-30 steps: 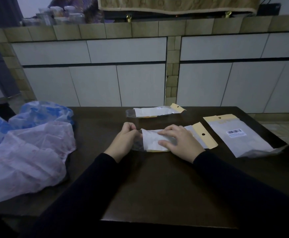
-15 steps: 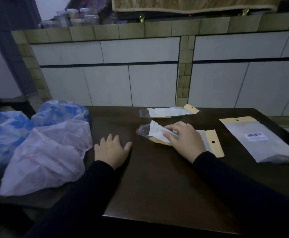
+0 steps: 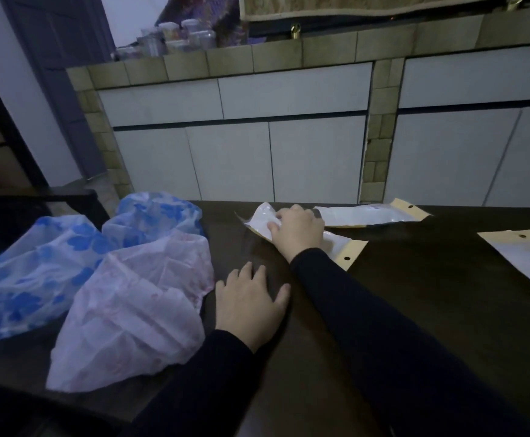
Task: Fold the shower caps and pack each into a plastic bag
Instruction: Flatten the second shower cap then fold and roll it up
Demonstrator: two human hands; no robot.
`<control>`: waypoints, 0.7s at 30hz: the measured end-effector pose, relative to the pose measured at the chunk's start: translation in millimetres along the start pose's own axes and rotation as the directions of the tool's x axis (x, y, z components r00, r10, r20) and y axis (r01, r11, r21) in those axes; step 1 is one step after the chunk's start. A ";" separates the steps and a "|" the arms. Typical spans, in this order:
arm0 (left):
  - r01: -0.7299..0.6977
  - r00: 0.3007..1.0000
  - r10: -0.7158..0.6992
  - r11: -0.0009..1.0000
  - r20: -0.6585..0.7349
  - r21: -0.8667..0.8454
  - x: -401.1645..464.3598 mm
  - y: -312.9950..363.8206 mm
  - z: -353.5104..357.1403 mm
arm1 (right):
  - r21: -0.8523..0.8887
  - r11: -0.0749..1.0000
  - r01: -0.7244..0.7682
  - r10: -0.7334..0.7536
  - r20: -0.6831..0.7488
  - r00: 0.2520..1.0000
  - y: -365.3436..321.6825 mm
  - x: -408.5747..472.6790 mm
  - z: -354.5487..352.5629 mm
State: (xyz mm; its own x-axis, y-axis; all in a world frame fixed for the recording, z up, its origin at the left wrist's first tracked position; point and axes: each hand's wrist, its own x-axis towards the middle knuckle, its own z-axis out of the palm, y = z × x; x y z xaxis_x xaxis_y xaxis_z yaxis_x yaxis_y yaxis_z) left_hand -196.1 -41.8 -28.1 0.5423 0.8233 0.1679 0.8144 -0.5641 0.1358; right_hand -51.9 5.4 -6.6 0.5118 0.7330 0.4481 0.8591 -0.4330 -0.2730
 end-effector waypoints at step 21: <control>-0.266 0.872 0.155 0.946 -0.464 -0.183 -38.4 -15.7 -61.4 | 0.456 0.712 0.533 -0.450 -0.286 0.846 -7.3 -30.8 -22.7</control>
State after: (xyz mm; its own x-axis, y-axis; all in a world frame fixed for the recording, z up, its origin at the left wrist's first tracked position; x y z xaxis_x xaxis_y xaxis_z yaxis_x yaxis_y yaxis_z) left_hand -242.4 -68.5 23.3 0.5035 0.6011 0.6206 0.5889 -0.7643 0.2625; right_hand -73.8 -26.0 0.9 0.0483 0.6649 0.7454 0.8821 0.3217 -0.3441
